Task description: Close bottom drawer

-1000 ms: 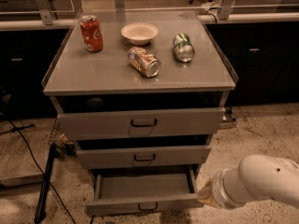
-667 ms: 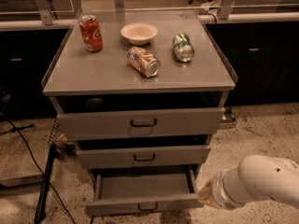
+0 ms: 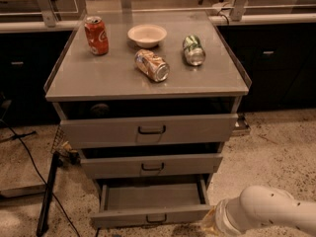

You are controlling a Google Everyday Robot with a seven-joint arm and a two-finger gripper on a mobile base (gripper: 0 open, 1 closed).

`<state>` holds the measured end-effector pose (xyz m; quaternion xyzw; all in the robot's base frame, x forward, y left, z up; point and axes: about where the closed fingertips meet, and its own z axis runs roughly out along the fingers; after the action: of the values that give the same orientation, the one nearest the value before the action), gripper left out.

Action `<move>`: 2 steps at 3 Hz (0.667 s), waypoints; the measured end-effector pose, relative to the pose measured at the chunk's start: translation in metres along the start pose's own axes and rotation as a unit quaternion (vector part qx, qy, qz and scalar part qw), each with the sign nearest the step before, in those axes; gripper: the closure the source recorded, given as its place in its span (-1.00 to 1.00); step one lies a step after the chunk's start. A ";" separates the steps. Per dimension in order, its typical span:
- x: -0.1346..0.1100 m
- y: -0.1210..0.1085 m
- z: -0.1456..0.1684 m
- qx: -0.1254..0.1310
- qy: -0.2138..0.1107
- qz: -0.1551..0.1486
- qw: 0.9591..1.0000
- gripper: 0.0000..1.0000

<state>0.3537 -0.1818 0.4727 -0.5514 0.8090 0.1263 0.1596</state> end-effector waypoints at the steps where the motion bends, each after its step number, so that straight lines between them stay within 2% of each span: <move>1: 0.015 0.011 0.059 -0.005 -0.045 0.014 0.999 1.00; 2: 0.027 0.039 0.101 -0.042 -0.062 0.034 0.997 1.00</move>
Offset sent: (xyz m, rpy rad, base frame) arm -0.0086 0.0134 -0.0602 0.0909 -0.0137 -0.0235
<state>0.3200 -0.1518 0.3703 -0.5208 0.8098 0.1996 0.1820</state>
